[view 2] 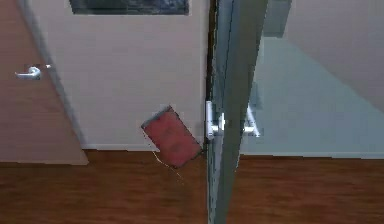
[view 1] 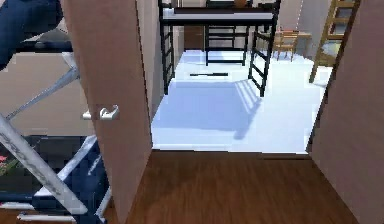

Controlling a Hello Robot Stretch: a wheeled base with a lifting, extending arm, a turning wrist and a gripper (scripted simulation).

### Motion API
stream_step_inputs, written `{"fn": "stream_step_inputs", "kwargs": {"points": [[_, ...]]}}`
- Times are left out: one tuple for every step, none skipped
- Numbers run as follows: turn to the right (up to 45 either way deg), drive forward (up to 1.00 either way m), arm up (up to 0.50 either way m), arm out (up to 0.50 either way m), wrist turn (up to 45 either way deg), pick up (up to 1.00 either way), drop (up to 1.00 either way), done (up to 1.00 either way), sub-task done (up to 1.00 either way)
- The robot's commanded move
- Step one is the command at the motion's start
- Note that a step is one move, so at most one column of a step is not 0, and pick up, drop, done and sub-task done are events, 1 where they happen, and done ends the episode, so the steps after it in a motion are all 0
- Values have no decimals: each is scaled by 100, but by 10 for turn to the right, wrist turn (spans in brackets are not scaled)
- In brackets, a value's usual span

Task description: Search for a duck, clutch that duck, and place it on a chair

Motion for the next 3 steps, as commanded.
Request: {"fn": "stream_step_inputs", "kwargs": {"points": [[210, 0, 0, 0, 0, 0, 0, 0, 0], [0, 100, 0, 0, 0, 0, 0, 0, 0], [30, 0, 0, 0, 0, 0, 0, 0, 0]]}}
